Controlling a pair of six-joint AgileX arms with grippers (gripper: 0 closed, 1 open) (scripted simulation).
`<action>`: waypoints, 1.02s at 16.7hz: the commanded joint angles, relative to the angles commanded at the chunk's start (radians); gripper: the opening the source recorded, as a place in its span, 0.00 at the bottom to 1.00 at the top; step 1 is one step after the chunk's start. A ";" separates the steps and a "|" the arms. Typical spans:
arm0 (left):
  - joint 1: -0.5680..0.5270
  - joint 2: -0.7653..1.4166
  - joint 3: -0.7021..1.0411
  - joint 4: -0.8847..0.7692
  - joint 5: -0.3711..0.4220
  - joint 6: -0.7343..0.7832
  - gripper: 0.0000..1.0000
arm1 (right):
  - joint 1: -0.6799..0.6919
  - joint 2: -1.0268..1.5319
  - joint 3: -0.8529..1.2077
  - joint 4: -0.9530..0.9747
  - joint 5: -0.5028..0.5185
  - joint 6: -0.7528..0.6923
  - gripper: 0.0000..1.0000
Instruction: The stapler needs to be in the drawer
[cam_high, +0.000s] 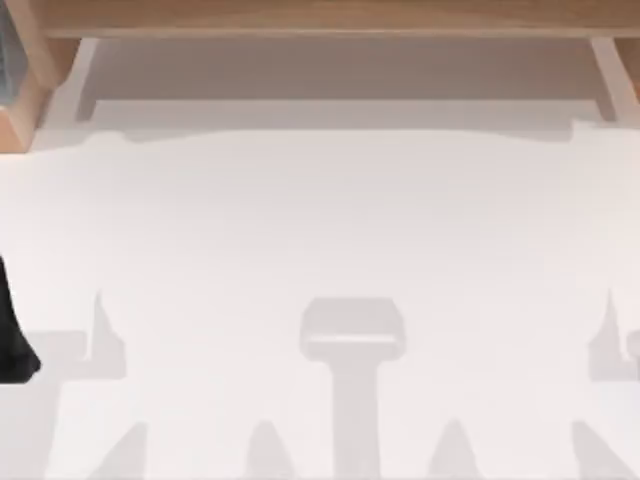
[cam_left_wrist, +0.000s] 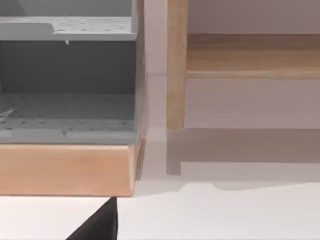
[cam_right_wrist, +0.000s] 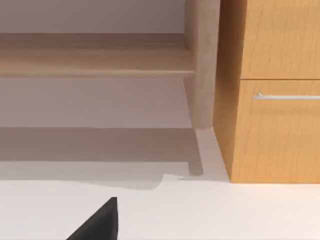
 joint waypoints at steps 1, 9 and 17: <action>0.000 0.000 0.000 0.000 0.000 0.000 1.00 | 0.000 0.000 0.000 0.000 0.000 0.000 1.00; 0.000 0.000 0.000 0.000 0.000 0.000 1.00 | -0.082 0.290 0.174 0.190 -0.051 -0.237 1.00; 0.000 0.000 0.000 0.000 0.000 0.000 1.00 | -0.236 1.119 0.563 0.618 -0.213 -0.792 1.00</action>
